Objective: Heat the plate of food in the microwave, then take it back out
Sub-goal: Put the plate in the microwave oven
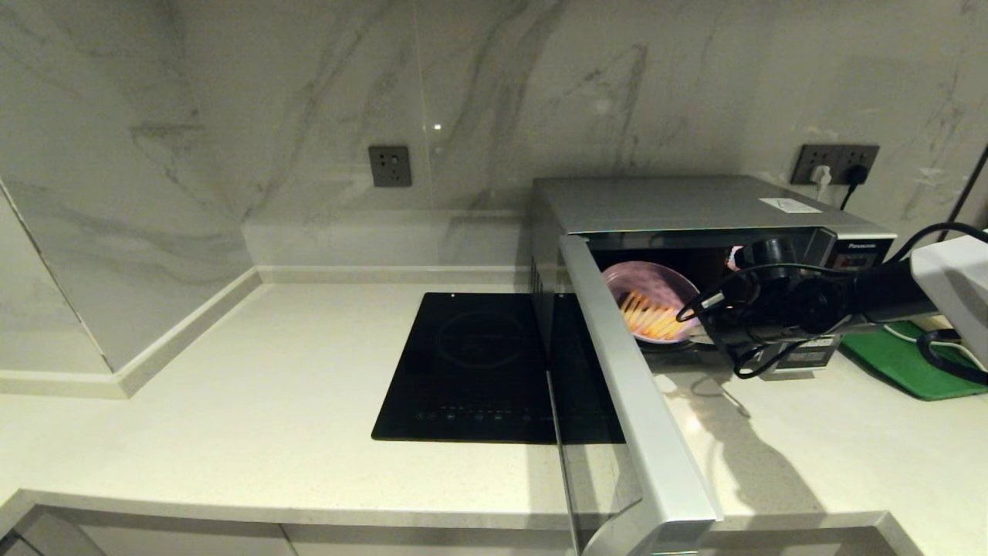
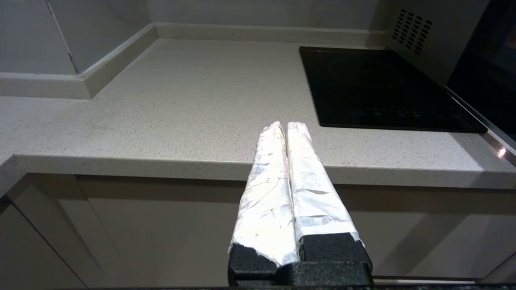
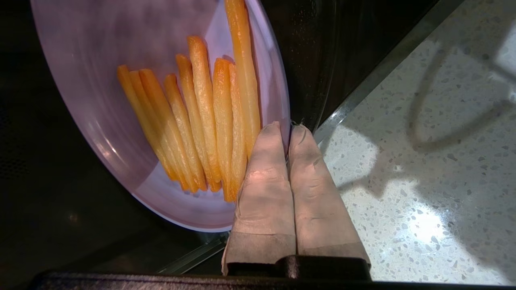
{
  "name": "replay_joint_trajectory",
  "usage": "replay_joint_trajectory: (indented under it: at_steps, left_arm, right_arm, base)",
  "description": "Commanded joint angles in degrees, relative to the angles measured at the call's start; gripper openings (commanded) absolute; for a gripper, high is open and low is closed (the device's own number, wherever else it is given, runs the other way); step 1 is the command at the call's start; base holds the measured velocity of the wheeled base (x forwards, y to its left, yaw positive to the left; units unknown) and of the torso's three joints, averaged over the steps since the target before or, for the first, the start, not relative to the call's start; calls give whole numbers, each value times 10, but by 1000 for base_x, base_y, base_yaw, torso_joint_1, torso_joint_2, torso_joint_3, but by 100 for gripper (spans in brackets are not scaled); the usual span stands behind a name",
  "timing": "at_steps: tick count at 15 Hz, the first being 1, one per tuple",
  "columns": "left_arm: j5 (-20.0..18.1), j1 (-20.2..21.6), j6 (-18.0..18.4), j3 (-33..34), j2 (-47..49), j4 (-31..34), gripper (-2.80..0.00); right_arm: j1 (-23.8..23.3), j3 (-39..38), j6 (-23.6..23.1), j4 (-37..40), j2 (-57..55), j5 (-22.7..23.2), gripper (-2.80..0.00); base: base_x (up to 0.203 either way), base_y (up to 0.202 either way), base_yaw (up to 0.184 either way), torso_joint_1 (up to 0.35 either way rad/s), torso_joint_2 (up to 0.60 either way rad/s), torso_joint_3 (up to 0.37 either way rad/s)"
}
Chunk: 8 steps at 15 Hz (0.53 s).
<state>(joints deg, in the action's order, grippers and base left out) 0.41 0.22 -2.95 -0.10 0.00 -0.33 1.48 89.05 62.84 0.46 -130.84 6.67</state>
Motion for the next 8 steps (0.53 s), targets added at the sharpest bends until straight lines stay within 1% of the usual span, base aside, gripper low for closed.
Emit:
replay_joint_trajectory:
  at_steps: [1,8]
  left_arm:
    - [0,0,0,0,0,0,-280]
    - [0,0,0,0,0,0,-280]
  right_arm:
    - [0,4,4,1,-1,1,-280]
    - [3,12,4,1,-16,1,-280]
  base:
    - [0,0,0,0,0,0]
    - [0,0,0,0,0,0]
